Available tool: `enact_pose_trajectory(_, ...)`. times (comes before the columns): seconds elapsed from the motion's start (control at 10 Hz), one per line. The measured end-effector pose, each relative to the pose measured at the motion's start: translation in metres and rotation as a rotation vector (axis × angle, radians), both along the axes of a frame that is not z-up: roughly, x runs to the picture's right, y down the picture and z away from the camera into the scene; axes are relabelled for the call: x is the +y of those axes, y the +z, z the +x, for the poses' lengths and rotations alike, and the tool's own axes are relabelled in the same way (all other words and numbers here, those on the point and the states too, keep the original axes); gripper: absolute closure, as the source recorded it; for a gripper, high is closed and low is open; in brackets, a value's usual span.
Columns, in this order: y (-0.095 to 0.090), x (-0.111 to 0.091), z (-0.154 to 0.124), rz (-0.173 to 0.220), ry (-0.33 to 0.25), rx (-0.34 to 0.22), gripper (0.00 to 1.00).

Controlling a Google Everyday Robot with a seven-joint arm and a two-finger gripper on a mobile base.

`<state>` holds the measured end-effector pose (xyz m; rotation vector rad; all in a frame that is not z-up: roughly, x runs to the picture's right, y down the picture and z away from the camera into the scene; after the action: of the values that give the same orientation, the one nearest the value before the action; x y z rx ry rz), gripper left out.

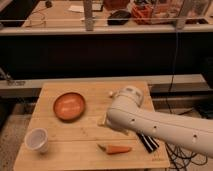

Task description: Move the arm in a circular motion

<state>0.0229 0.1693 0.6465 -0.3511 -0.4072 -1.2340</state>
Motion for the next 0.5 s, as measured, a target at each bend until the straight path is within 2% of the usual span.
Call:
enact_pose_trajectory(0.3,0.0,-0.029,-0.081,0.044,-0.163,-0.128,0.2)
enact_pose_trajectory(0.5,0.007,-0.055,-0.126,0.083,-0.238,-0.185,0.2)
